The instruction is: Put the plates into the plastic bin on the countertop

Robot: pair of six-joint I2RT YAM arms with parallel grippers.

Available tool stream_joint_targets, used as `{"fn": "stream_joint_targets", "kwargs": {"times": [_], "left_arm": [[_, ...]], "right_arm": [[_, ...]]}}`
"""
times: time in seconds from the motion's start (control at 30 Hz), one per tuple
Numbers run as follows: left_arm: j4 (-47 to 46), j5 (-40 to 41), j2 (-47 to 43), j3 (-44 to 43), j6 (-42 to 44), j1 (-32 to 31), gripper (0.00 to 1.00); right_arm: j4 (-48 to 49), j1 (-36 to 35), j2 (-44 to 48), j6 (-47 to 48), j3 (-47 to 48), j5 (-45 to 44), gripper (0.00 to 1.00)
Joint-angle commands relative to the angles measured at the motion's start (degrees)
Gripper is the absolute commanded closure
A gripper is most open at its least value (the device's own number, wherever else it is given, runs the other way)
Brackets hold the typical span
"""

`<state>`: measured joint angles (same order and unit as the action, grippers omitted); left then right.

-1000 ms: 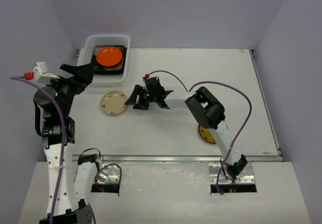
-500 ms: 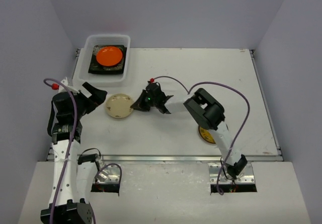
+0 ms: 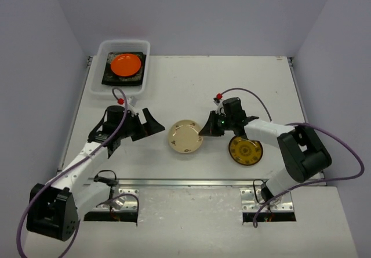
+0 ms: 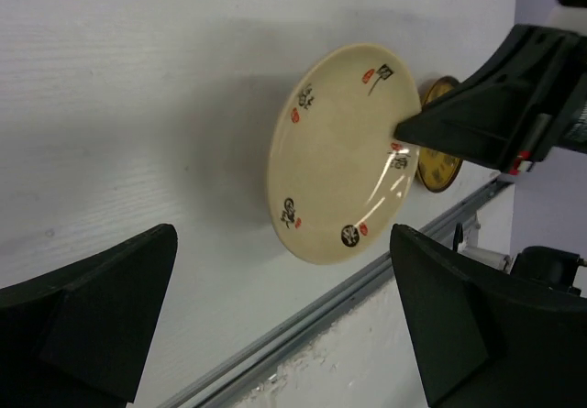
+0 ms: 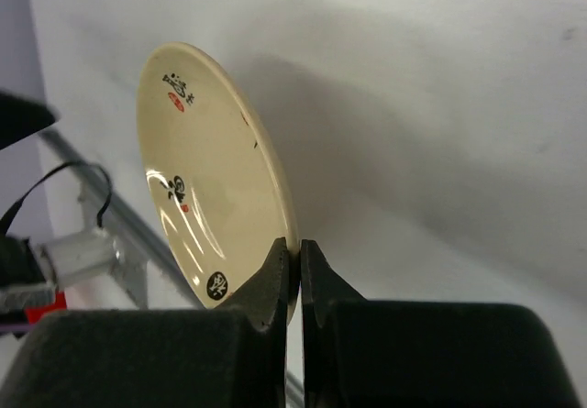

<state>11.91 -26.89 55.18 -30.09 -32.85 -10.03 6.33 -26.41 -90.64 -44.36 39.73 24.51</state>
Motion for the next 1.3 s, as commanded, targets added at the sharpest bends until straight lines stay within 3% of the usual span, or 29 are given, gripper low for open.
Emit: {"fn": "stream_joint_targets", "kwargs": {"times": [0.0,0.13,0.17,0.23,0.3,0.33,0.47,0.6,0.7,0.77,0.87,0.9,0.93,0.97,1.1,1.17,1.27], "left_arm": [[-9.99,0.35,7.66,-4.05,-1.17,-5.5,0.03],[-10.42,1.72,12.51,-5.32,-0.07,-6.73,0.2],[-10.41,1.75,12.67,-5.49,0.13,-6.75,0.21],[-10.92,1.44,13.99,-5.69,0.33,-6.82,0.65],[-12.71,0.66,14.46,-5.75,0.2,-6.97,0.87],[-13.82,0.07,14.51,-5.77,0.15,-7.08,0.93],[-16.39,-3.43,14.78,-6.29,-0.19,-7.87,0.95],[-18.82,-6.52,16.13,-6.74,-0.46,-8.67,0.75],[-19.01,-6.67,16.97,-6.57,-0.21,-8.86,0.7],[-19.12,-6.74,17.38,-6.48,-0.04,-8.86,0.74],[-18.93,-4.98,17.15,-6.66,-0.21,-8.86,1.0],[-18.59,-3.46,16.92,-6.94,-0.77,-8.86,1.0],[-18.22,-1.96,16.76,-7.55,-1.34,-8.86,1.0],[-17.59,-0.15,16.69,-8.56,-1.97,-8.75,1.0],[-14.75,6.5,16.45,-13.41,-5.81,-6.75,1.0],[-12.42,14.45,16.06,-18.62,-9.8,-0.98,1.0],[-8.69,26.03,15.36,-22.58,-15.78,6.11,1.0]], "right_arm": [[0.64,0.73,7.57,5.21,-1.38,10.73,1.0],[1.99,1.7,10.62,3.87,-1.85,13.49,1.0],[2.02,1.71,10.66,3.69,-1.85,13.55,1.0],[2.85,1.71,10.61,3.11,-1.58,15.03,1.0],[3.22,1.71,10.27,2.67,-1.58,15.52,1.0],[3.37,1.71,10.04,2.49,-1.64,15.57,1.0],[6.76,1.71,8.58,0.44,-2.28,17.06,1.0],[8.2,1.83,7.11,-0.94,-1.6,17.35,1.0],[9.15,2.11,6.37,-2.09,-1.49,18.05,1.0],[9.34,2.43,6.35,-2.38,-1.49,18.38,1.0],[9.31,3.3,6.8,-2.48,-2.03,17.85,1.0],[9.31,3.69,7.08,-2.48,-2.48,17.51,1.0],[9.31,4.13,7.34,-2.56,-2.95,17.22,0.95],[9.31,4.81,7.67,-2.71,-3.56,17.03,0.83],[8.78,8.33,9.25,-3.27,-6.45,16.45,0.12],[4.33,10.79,12.92,-1.82,-7.98,12.32,0.02],[-2.24,12.98,19.2,1.35,-10.24,7.1,0.01]]}}
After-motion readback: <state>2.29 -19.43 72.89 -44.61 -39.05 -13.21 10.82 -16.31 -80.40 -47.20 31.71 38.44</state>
